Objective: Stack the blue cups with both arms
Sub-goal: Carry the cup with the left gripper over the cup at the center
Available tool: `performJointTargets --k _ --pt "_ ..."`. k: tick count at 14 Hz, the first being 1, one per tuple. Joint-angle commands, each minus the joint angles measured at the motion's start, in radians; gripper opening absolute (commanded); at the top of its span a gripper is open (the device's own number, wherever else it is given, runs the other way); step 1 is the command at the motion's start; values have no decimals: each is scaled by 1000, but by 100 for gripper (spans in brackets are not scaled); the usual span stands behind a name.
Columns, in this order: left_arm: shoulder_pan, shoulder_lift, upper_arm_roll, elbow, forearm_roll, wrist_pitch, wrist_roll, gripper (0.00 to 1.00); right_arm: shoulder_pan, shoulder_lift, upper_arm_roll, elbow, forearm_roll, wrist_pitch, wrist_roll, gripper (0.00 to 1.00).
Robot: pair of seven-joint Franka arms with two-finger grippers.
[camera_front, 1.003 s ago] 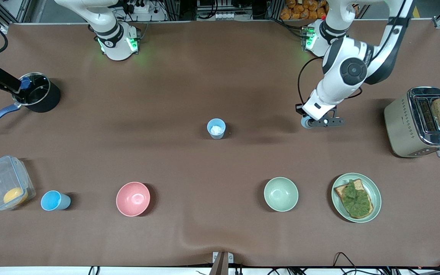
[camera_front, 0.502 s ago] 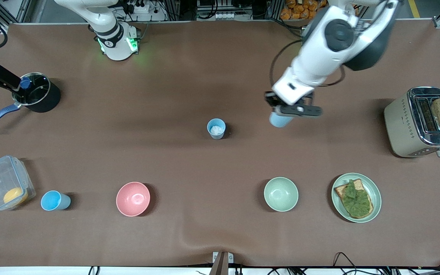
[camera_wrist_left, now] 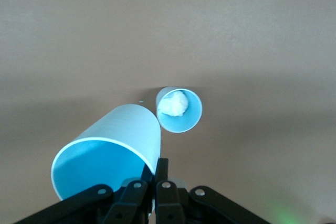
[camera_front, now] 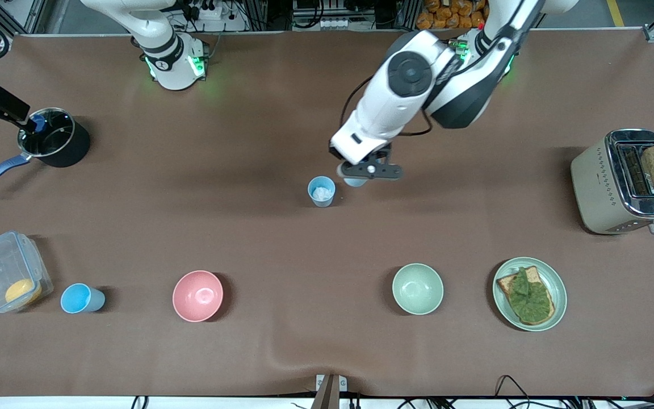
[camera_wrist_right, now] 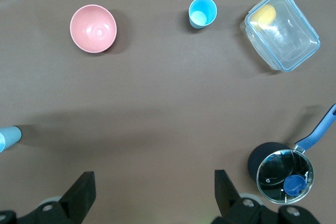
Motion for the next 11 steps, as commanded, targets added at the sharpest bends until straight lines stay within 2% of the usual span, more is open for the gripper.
performJointTargets --k 1,4,6,11 --pt "-91 135 38 159 55 -28 -32 0 0 -10 1 -6 20 -11 -8 100" --pt "-172 187 133 210 46 -17 -29 0 0 -12 1 -6 20 -17 -8 100" --pt "-201 233 136 239 34 -11 -32 0 0 -12 1 -6 20 -23 -8 100" --pt "-244 239 145 238 12 -12 -59 0 1 -12 1 -6 20 -35 -27 100"
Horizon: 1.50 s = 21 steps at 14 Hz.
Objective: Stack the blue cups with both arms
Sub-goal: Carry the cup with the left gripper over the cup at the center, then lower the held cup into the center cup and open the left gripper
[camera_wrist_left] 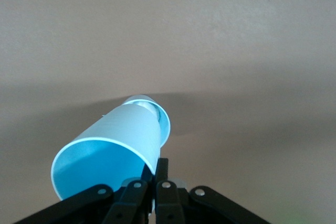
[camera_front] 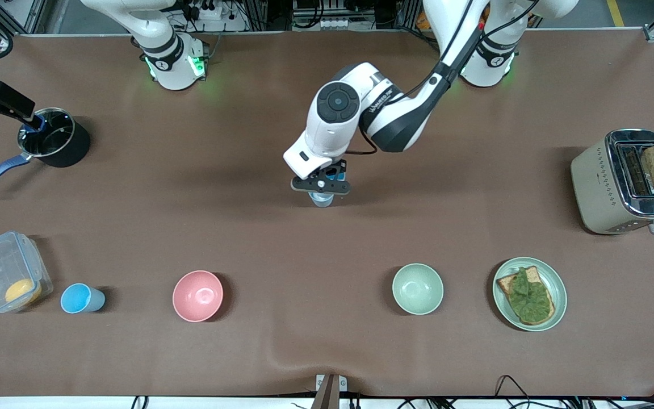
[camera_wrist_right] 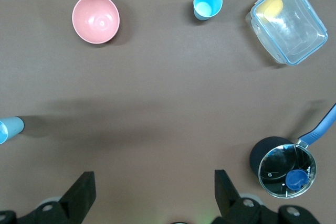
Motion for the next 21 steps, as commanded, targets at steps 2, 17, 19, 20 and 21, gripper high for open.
performJointTargets --k 2,17,19,20,21 --pt "-39 11 20 16 -11 -14 -48 0 1 -10 1 -5 9 -8 -15 100" --pt "-39 43 23 -8 9 -14 -32 0 1 -9 1 -5 9 -7 -14 100" --pt "-39 43 23 -7 7 -14 -35 0 1 -10 1 -5 9 -8 -14 100" --pt "-38 43 23 -7 7 -14 -34 0 1 -10 -1 -5 9 -8 -15 100" --pt "-39 43 25 -5 6 -14 -34 0 -1 -10 -1 -4 9 -8 -15 100"
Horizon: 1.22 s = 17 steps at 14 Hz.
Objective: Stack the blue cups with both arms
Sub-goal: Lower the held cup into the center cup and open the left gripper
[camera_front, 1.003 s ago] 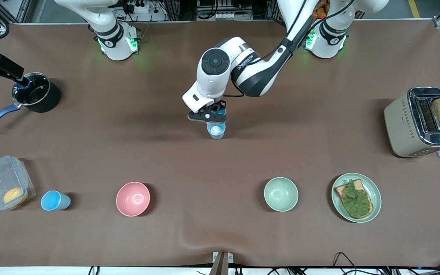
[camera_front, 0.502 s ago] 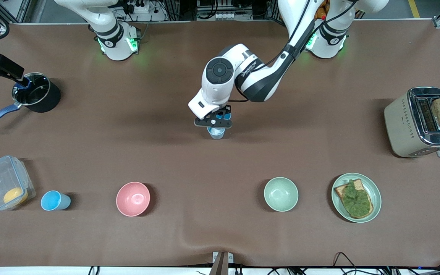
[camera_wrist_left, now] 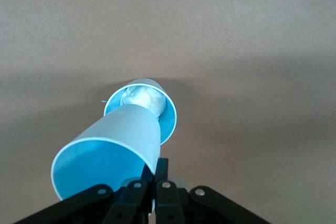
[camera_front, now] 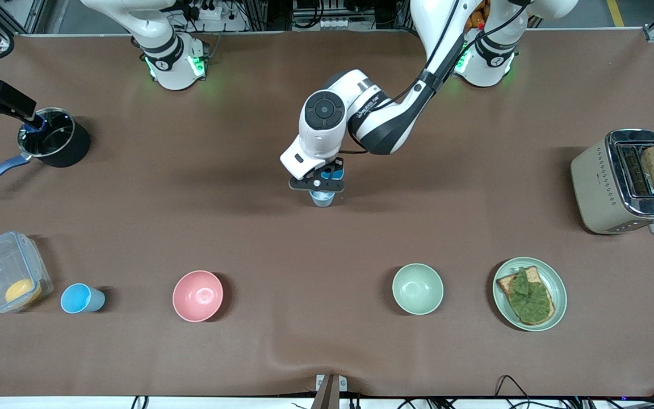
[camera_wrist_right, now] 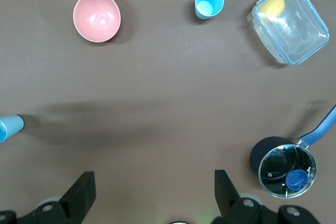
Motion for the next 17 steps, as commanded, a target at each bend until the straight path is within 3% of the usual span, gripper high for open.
performJointTargets --k 1,13,17 --pt "-5 5 8 21 5 -8 -4 0 -1 -10 -2 -3 7 -7 -12 100" --pt "-32 34 33 50 4 43 -7 0 -5 -9 -6 0 9 -4 -22 100" --pt "-32 37 33 46 5 55 -9 33 -5 -9 -6 0 9 -5 -23 100"
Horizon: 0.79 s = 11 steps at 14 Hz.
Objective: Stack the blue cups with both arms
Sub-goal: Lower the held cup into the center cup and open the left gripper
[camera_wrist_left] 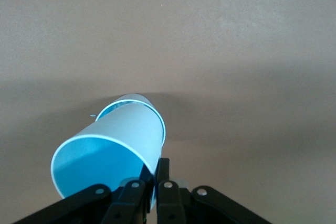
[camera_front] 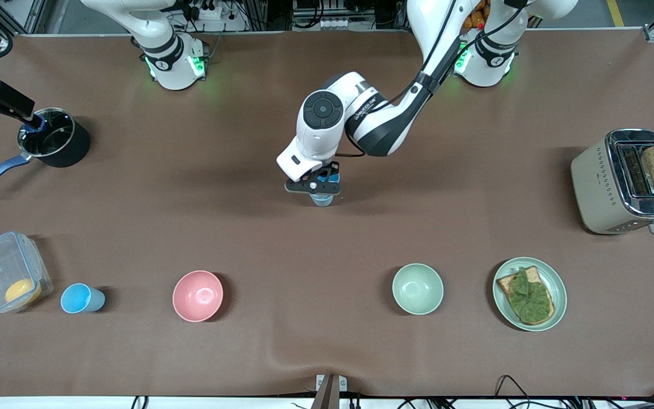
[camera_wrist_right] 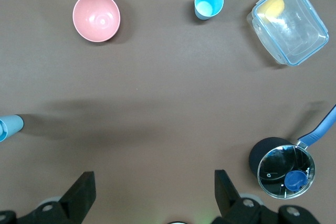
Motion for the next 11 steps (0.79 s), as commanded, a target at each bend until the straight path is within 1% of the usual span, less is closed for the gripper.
performJointTargets --k 1,3,4,5,6,7,9,11 --pt "-15 15 16 20 7 5 -7 42 -5 -9 -2 0 9 -5 -14 100" --pt "-13 15 16 20 8 5 -4 48 -5 -10 -2 0 9 -7 -14 100" --pt "-13 14 19 20 10 5 -2 55 -5 -10 -2 0 7 -8 -14 100" --pt "-13 8 40 20 9 5 1 58 -5 -10 -2 0 7 -8 -14 100" --pt "-13 -3 46 18 10 4 1 73 -3 -10 -2 -1 7 -8 -14 100" --pt "-10 -24 48 12 15 2 4 100 -3 -10 -2 -1 7 -13 -14 100" --pt "4 -92 48 -20 35 -24 7 100 -3 -10 -2 -1 7 -11 -14 100" --pt "65 -161 46 -37 36 -117 10 100 -2 -9 -1 0 7 -5 -12 100"
